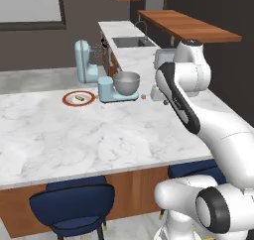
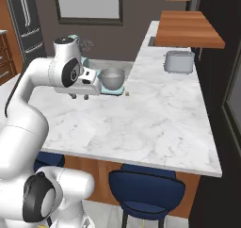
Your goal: Add butter and sugar cubes to the stand mixer bowl and then turn on the stand mixer to begin making frosting.
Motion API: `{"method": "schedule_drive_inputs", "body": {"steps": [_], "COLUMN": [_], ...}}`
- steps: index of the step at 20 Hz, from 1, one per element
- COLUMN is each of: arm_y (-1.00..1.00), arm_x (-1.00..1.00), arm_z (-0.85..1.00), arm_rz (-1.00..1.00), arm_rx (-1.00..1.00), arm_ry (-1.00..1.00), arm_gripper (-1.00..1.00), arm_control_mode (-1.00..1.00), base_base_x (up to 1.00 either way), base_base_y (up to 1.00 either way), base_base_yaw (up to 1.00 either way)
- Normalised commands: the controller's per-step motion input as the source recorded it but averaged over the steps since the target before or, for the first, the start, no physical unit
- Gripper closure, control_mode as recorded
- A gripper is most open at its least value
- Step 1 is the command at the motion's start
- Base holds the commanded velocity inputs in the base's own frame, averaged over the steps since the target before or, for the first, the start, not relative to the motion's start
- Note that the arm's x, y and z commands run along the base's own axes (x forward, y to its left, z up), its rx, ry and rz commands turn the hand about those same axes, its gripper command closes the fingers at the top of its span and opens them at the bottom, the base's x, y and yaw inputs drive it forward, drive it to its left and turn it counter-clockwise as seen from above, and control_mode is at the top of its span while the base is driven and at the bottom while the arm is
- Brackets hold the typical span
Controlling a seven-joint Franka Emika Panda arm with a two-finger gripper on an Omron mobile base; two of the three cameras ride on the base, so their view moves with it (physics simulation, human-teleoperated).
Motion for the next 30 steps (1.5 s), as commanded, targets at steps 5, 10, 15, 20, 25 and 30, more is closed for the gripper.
{"method": "schedule_drive_inputs", "body": {"steps": [5,10,15,20,25,30], "arm_y": [0.00,0.00,0.00,0.00,0.00,0.00], "arm_x": [0.00,0.00,0.00,0.00,0.00,0.00], "arm_z": [0.00,0.00,0.00,0.00,0.00,0.00], "arm_rz": [0.00,0.00,0.00,0.00,0.00,0.00], "arm_rx": [0.00,0.00,0.00,0.00,0.00,0.00], "arm_ry": [0.00,0.00,0.00,0.00,0.00,0.00], "arm_gripper": [-1.00,-1.00,-1.00,-1.00,-1.00,-1.00], "arm_control_mode": [1.00,1.00,1.00,1.00,1.00,1.00], "base_base_x": [-0.14,-0.90,-0.78,-0.36,-0.16,-0.08], "base_base_y": [0.00,0.02,0.50,1.00,1.00,1.00], "base_base_yaw": [0.00,0.00,0.00,0.00,0.00,0.00]}}
